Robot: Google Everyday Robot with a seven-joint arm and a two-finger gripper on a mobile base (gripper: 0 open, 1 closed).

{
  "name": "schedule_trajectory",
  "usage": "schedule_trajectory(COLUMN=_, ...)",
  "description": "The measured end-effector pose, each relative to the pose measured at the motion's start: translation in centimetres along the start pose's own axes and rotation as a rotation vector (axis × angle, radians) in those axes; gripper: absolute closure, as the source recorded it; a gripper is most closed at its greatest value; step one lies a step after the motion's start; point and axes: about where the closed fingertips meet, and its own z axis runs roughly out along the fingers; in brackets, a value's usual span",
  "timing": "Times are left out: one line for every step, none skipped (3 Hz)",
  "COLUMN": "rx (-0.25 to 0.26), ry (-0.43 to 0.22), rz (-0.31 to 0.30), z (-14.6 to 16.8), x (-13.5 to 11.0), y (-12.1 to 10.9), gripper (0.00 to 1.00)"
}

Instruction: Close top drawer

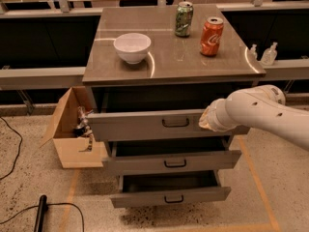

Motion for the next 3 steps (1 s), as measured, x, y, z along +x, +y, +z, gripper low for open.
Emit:
schedule_trajectory(rx=0.016, ry=-0.004, rz=-0.001, z=0.7, x=-0.2, y=-1.5, gripper=1.00)
schedule_trajectory(rx=0.029, ry=-0.009, rz=0.006, z=1.7, x=-0.6, y=-3.0, gripper=1.00)
schedule_trajectory(rx=0.033, ry=-0.014, rz=0.013, z=2.1, x=-0.7, y=-3.8, gripper=1.00)
